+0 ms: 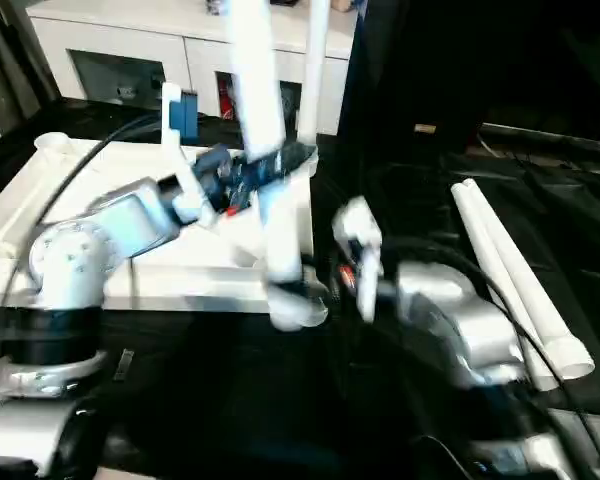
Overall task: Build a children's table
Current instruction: Pick table leg
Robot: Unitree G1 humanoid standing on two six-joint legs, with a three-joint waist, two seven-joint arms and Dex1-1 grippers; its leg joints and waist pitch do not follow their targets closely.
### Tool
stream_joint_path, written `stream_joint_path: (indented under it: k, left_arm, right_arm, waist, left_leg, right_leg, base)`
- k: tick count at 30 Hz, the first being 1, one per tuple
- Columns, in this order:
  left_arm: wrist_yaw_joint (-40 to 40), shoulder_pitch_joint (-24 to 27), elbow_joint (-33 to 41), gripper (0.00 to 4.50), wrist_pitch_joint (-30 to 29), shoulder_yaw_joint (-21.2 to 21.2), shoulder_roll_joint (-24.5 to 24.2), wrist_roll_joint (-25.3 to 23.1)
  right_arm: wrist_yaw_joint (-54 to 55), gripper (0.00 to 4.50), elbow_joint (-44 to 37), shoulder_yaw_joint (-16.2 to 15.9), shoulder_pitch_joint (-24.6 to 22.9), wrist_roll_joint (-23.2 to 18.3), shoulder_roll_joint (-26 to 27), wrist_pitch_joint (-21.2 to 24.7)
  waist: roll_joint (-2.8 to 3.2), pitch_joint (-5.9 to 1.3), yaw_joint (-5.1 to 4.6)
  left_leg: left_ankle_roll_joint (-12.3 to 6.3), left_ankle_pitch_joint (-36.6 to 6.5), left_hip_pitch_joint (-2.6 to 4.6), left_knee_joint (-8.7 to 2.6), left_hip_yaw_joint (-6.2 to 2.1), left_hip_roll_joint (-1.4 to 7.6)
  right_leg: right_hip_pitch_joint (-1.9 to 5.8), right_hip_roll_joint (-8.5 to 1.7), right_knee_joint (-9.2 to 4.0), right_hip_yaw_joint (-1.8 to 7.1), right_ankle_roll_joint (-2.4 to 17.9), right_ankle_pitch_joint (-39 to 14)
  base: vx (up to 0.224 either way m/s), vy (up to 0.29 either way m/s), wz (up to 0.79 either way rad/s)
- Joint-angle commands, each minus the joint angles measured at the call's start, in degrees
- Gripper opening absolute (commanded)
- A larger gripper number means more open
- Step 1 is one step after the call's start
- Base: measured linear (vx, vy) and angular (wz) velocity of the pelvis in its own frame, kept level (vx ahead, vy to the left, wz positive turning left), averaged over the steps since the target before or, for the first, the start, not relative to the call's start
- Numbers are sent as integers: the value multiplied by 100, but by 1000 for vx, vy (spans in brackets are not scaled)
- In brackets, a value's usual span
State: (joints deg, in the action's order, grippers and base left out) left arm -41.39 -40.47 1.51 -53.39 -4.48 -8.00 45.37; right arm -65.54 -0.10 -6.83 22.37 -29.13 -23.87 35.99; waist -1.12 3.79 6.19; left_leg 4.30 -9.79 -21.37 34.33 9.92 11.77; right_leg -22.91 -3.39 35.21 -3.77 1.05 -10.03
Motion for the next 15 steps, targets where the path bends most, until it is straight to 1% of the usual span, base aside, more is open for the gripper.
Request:
stream_joint_path:
  k: [1, 2, 3, 4, 6, 7, 8, 11, 14, 15]
  left_arm:
    - [-138, 29, 143, 259, -137, 182, -27, 125]
    - [-141, 54, 137, 249, -146, 222, -55, 100]
    - [-141, 54, 137, 237, -146, 222, -55, 100]
    - [-128, 63, 100, 222, -94, 276, -79, -6]
    - [-119, 64, 71, 212, -50, 299, -88, -66]
    - [-97, 60, 34, 201, -21, 297, -89, -95]
    - [-88, 59, 17, 195, -6, 294, -92, -103]
    - [19, 40, -40, 189, -3, 184, -43, -64]
    - [192, 1, -144, 188, 92, 87, -8, -105]
    - [242, -10, -169, 188, 132, 68, 0, -133]
  right_arm:
    - [-66, 195, -225, 35, 41, -124, -78, 63]
    - [-98, 195, -242, 13, 21, -124, -105, 67]
    - [-98, 195, -242, 13, 21, -124, -105, 67]
    - [-120, 195, -250, -5, 10, -120, -122, 73]
    - [-133, 195, -257, -14, 8, -120, -130, 83]
    - [-147, 195, -273, -19, 5, -126, -141, 103]
    - [-156, 195, -284, -23, 5, -136, -152, 119]
    - [-149, 195, -319, -32, 6, -188, -180, 142]
    - [49, 195, -282, -53, 24, 5, -126, -64]
    - [133, 230, -243, -36, 44, 33, -87, -60]
  waist:
    - [11, -432, 7]
    - [21, -428, 7]
    - [21, -427, 10]
    - [25, -425, 16]
    - [19, -429, 16]
    - [7, -430, 17]
    - [16, -434, 24]
    - [10, -439, 28]
    - [7, -442, 29]
    - [9, -441, 29]
  left_leg:
    - [-97, -1015, 72, -351, -27, 118]
    - [-71, -1072, 81, -350, -26, 109]
    - [-63, -1090, 83, -351, -27, 109]
    - [-40, -1106, 85, -358, -33, 117]
    - [-26, -1116, 85, -359, -33, 115]
    - [-21, -1107, 80, -361, -34, 113]
    - [-18, -1088, 83, -360, -36, 116]
    - [-27, -1039, 75, -353, -31, 116]
    - [-30, -998, 67, -351, -32, 113]
    - [-32, -988, 68, -351, -32, 113]
  right_leg:
    - [321, -396, -451, 240, 984, -1443]
    - [311, -393, -475, 239, 920, -1596]
    - [311, -394, -479, 238, 899, -1653]
    - [306, -394, -483, 237, 863, -1723]
    - [303, -388, -483, 238, 855, -1690]
    - [307, -390, -481, 235, 855, -1692]
    - [304, -392, -477, 237, 856, -1670]
    - [310, -395, -465, 240, 893, -1558]
    - [314, -394, -458, 238, 899, -1510]
    - [311, -396, -464, 238, 896, -1511]
  base:
    - [0, 0, 0]
    - [0, 0, 0]
    - [0, 0, 0]
    - [0, 0, 0]
    - [0, 0, 0]
    - [0, 0, 0]
    - [0, 0, 0]
    - [0, 0, 0]
    - [0, 0, 0]
    - [0, 0, 0]
